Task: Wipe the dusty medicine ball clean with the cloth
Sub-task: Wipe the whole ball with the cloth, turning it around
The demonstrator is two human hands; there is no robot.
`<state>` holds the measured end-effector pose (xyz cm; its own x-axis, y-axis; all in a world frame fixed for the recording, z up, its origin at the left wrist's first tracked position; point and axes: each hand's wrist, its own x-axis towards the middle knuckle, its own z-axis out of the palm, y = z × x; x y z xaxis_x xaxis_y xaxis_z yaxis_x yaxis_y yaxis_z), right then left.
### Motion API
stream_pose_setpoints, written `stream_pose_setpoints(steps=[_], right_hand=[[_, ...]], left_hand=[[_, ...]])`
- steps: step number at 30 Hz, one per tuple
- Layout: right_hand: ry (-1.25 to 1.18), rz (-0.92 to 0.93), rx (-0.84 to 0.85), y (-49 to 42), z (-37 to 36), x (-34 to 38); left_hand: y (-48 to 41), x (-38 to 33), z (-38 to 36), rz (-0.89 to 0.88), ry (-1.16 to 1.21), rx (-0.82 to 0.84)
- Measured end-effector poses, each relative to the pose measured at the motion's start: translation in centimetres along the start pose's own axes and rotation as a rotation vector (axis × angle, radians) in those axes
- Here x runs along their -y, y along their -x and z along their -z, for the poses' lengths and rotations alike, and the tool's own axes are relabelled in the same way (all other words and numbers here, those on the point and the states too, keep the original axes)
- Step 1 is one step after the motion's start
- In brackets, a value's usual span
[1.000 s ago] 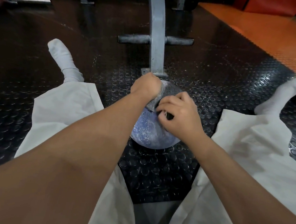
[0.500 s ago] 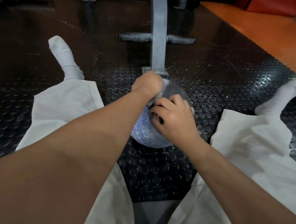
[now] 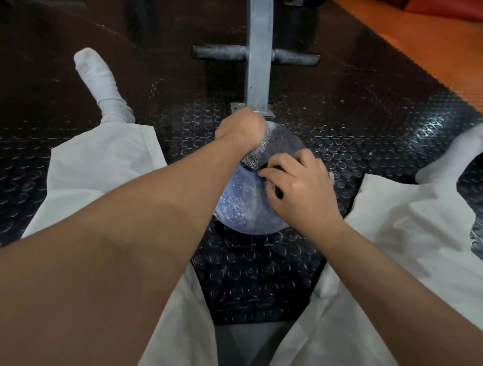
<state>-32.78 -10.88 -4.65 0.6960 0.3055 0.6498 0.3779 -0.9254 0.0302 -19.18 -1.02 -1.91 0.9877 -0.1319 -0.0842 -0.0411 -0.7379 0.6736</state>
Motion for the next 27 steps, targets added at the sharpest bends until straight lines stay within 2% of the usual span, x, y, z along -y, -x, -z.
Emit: stream_pose_setpoints(steps=[7,16,21,23,27], right_hand=[[0.052,-0.039,0.043,-2.7,-1.9,2.8],[-0.071,-0.066,-0.021,1.2,-0.2,-0.6],[-0.102,0.027,0.032,-0.2,-0.5,-0.5],[-0.143,-0.015,0.048,-1.2,-0.6,-0.8],[-0.232,-0.276,0.001,-3.4,-1.1,-2.0]], left_hand=[[0.1,0.2,0.8,-0.064,-0.172,0.081],[0.2,-0.3,0.3,-0.044,-0.008,0.059],[0.6,0.4,0.5,-0.053,0.005,0.032],[0.7,0.8,0.7,-0.061,-0.012,0.029],[1.3,0.6,0.5,-0.085,-0.025,0.027]])
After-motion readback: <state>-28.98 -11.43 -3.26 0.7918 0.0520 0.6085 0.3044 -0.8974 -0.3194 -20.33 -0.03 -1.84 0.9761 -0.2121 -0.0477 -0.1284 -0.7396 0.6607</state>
